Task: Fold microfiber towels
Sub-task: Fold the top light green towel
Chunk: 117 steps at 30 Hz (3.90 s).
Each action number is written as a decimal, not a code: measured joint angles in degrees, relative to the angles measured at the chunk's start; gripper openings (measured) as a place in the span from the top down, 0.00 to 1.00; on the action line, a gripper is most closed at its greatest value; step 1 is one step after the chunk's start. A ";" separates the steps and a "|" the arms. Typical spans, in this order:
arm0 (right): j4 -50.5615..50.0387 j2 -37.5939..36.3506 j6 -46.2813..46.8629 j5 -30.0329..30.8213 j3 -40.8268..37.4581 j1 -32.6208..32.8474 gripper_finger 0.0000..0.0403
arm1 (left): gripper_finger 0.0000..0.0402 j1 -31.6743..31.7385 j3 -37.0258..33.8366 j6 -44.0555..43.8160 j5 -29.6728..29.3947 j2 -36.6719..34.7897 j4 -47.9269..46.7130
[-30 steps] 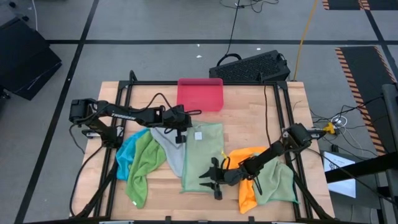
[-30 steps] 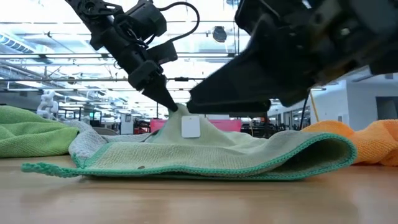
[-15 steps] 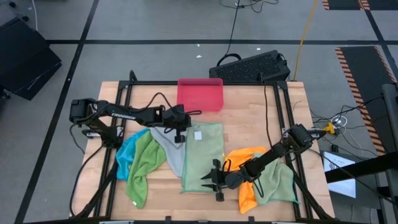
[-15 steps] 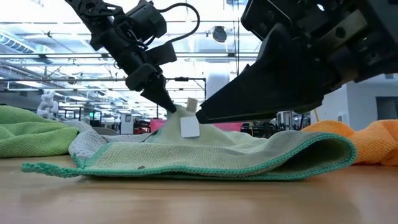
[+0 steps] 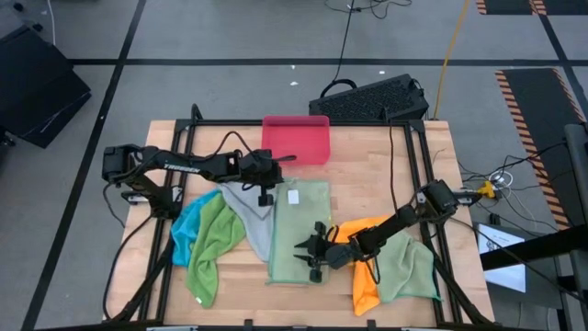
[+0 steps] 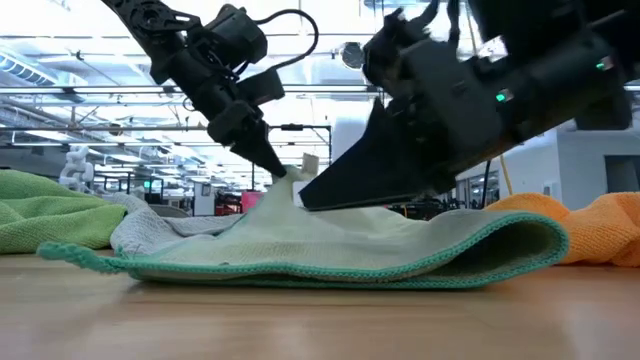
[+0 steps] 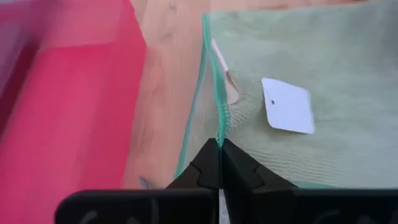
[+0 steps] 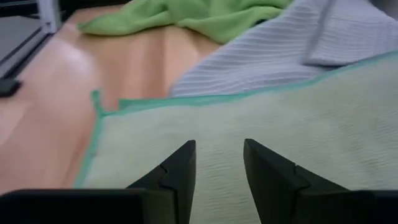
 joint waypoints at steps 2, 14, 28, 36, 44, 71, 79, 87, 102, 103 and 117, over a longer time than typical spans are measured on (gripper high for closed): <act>-0.53 0.00 0.51 -0.04 0.00 -0.75 0.69 | 0.97 -0.07 0.00 0.72 -0.14 -0.02 0.48; -5.48 0.00 3.15 -1.79 0.02 -2.32 0.71 | 0.96 0.66 0.00 2.87 0.07 -0.02 1.79; -8.00 0.00 3.64 -4.67 0.02 -2.26 0.98 | 0.97 1.29 0.00 3.90 -0.03 0.26 3.33; -8.01 0.00 3.08 -4.85 0.02 -2.26 1.00 | 0.96 1.29 0.00 4.29 -0.05 0.26 3.04; -7.96 0.00 3.10 -6.16 0.02 -2.26 1.00 | 0.97 1.31 0.00 4.24 -0.20 0.26 3.03; -5.86 0.00 3.10 -6.51 0.02 -2.21 1.00 | 0.73 2.95 -0.09 0.61 -8.22 6.96 4.91; -4.97 0.00 3.10 -6.25 0.02 -2.21 1.00 | 0.67 1.11 -0.01 -2.29 -8.57 3.38 3.06; -4.68 -0.89 1.50 -6.20 0.02 -2.21 1.00 | 0.67 -9.74 -0.02 -7.93 -5.84 2.19 -3.69; -17.37 -9.82 1.00 -6.29 0.00 7.81 0.88 | 0.67 -39.83 -0.04 -17.21 -24.22 2.82 -1.09; -17.53 -9.96 1.03 -6.27 0.00 9.33 0.85 | 0.66 -41.84 -0.04 -17.41 -25.22 2.82 -0.45; -26.63 -9.99 -5.80 4.19 0.00 20.61 0.51 | 0.38 -54.20 -0.04 -19.94 -34.56 9.96 10.44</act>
